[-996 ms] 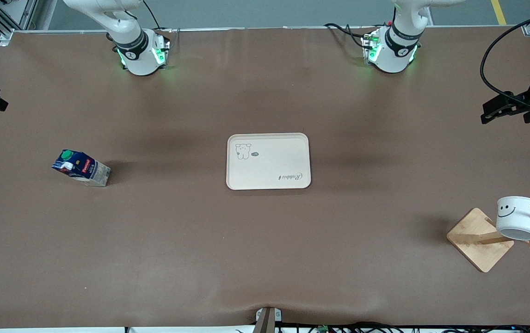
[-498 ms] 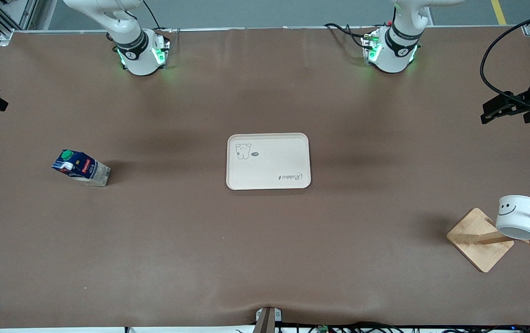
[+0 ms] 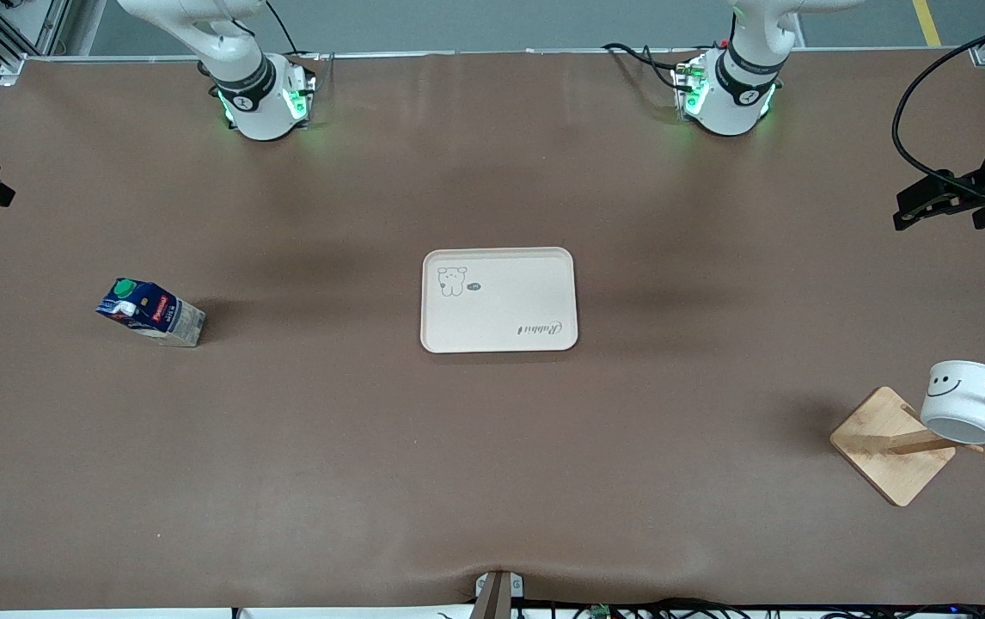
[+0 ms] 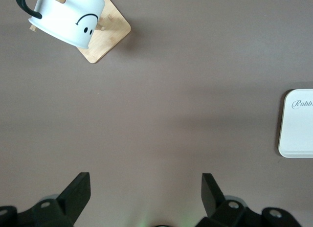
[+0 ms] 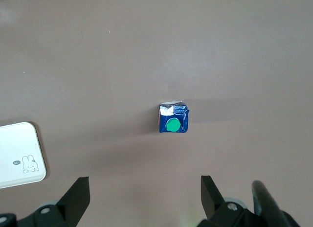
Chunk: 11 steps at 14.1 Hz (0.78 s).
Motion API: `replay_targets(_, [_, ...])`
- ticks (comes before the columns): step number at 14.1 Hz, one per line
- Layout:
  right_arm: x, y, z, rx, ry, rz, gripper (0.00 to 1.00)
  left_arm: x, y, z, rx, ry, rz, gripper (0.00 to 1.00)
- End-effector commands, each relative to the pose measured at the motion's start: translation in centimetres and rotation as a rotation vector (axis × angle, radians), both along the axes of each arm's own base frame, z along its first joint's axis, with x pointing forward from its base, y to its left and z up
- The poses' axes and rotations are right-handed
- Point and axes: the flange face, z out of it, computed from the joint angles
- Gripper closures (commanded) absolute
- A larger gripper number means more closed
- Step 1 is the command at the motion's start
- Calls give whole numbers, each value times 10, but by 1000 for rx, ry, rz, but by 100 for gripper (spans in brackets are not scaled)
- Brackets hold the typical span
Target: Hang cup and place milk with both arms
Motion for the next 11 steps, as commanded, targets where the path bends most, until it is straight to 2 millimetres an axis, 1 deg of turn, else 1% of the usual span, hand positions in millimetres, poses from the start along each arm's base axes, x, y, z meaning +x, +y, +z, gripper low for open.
replay_targets(1, [-1, -2, 4, -11, -6, 0, 0, -3, 0, 4, 2, -2, 4, 0])
replay_targets(11, [-1, -7, 4, -11, -7, -9, 0, -7, -5, 5, 3, 13, 26, 0])
